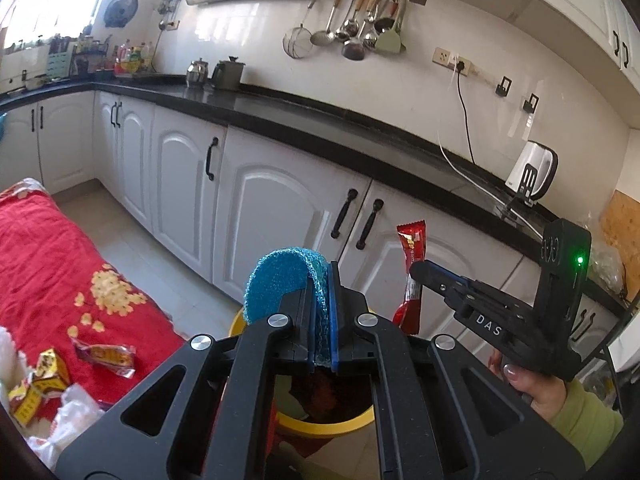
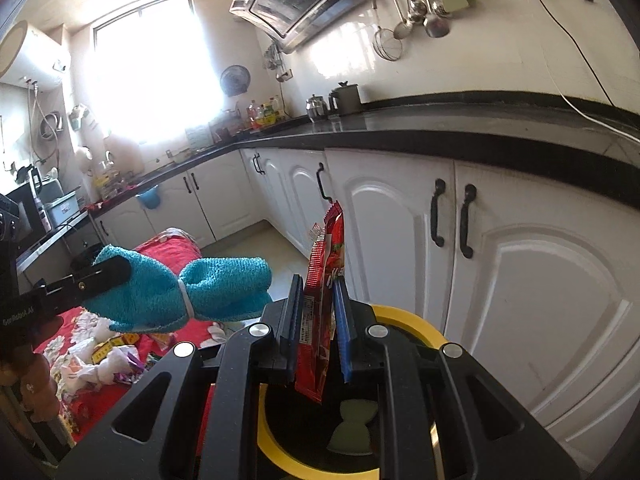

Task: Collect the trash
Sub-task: 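Carry the blue towel and red wrapper over the yellow bin, then open both tools to drop the towel and wrapper into the bin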

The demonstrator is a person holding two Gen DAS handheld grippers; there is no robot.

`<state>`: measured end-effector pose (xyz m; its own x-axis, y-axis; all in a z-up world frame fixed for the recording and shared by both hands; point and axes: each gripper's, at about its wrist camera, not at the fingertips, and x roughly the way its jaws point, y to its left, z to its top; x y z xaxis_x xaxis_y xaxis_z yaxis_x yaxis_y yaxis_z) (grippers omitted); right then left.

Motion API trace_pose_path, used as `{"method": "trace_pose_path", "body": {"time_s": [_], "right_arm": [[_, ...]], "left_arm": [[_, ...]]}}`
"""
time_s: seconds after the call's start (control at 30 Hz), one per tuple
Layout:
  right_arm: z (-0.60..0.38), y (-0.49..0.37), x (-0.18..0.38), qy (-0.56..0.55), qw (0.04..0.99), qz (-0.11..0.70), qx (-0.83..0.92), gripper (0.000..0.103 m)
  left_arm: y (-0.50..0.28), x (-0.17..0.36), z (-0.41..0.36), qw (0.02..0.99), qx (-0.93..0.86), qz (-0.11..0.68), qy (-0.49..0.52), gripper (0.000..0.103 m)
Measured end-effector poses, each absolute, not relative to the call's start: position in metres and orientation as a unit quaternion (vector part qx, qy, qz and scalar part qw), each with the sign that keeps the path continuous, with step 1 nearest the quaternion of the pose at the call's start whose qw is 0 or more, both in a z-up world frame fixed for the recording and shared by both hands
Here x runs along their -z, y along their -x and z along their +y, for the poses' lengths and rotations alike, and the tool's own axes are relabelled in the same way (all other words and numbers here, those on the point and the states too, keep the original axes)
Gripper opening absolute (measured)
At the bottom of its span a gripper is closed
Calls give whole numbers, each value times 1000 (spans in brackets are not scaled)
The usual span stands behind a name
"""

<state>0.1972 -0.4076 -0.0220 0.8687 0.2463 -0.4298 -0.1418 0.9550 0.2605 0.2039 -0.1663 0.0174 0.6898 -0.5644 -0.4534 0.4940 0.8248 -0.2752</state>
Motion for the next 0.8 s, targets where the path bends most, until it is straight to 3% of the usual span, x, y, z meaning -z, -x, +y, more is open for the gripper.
{"method": "trace_pose_path", "body": {"time_s": [0.8], "right_arm": [[-417, -217, 77, -119, 939, 309, -89, 15]], "left_arm": [[-227, 39, -200, 889, 302, 337, 65, 1]]}}
